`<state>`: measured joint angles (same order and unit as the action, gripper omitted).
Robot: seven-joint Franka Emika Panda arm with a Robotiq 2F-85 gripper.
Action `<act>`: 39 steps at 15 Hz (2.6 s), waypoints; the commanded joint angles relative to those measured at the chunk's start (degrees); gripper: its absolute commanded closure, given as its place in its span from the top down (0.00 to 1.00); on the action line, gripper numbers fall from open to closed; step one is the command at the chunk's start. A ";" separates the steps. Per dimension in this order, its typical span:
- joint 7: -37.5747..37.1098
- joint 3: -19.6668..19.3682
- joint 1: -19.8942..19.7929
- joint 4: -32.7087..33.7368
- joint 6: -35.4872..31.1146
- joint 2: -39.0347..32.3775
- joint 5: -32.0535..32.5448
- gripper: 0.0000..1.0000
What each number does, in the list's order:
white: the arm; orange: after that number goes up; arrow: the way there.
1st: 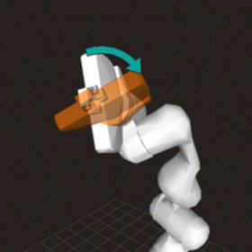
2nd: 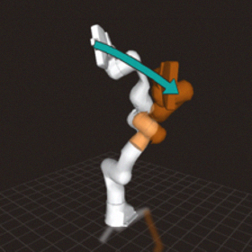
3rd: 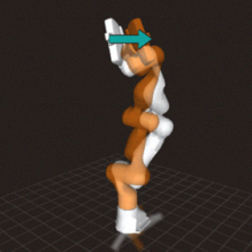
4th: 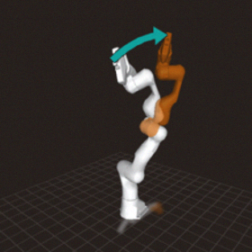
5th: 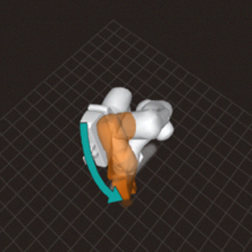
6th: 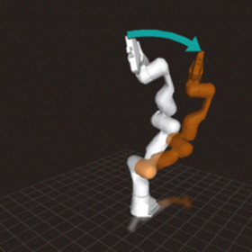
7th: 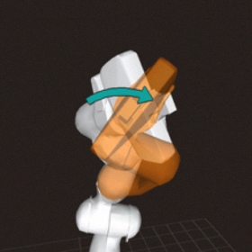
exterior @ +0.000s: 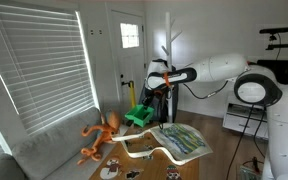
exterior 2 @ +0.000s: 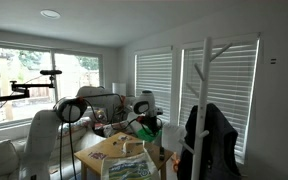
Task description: Move the green bowl to the right backwards
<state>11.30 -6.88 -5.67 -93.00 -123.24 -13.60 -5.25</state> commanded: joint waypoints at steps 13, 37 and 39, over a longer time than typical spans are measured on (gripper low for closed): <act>1.31 1.98 -5.07 11.94 -1.21 -12.92 -3.00 0.02; 7.71 8.31 -3.93 15.57 4.48 -19.75 -2.38 0.02; 8.15 8.52 -4.19 16.39 6.77 -20.15 -2.85 0.02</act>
<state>17.96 0.64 -8.81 -79.93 -120.63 -32.32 -7.04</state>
